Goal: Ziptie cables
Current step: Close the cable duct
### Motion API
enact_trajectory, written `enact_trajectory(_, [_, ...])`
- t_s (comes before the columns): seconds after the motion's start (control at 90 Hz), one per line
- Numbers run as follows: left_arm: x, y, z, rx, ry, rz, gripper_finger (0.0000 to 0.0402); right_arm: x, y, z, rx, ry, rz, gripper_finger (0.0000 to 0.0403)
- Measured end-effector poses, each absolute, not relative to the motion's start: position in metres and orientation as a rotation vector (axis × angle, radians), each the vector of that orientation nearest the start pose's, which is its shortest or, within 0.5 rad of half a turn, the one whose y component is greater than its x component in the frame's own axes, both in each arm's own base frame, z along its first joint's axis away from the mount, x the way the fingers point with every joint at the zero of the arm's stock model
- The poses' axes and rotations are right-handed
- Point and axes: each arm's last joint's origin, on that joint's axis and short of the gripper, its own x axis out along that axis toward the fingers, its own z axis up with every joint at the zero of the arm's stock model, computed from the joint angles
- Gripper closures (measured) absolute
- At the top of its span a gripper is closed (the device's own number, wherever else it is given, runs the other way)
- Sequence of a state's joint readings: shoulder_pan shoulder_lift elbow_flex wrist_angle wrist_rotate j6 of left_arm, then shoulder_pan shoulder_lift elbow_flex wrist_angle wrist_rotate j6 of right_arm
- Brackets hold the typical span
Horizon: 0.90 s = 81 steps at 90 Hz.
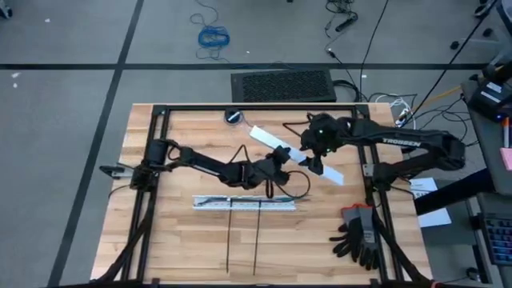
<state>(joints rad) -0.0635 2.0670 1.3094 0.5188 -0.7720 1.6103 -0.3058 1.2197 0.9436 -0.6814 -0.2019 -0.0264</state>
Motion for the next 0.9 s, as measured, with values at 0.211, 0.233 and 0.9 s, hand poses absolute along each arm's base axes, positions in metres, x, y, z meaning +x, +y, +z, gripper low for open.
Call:
enact_trajectory(0.211, [0.451,-0.012,0.19,1.632,0.75,0.364,0.0388,0.231,-0.069,0.26,0.167,0.945,-0.132,0.0094])
enact_trajectory(0.233, [0.451,-0.012,0.189,1.632,0.748,0.363,0.0388,0.232,-0.069,0.26,0.167,0.94,-0.132,0.0093])
enact_trajectory(0.9, [0.456,-0.012,0.203,1.551,0.7,0.421,0.0388,0.243,-0.076,0.246,0.315,0.961,-0.184,0.0147])
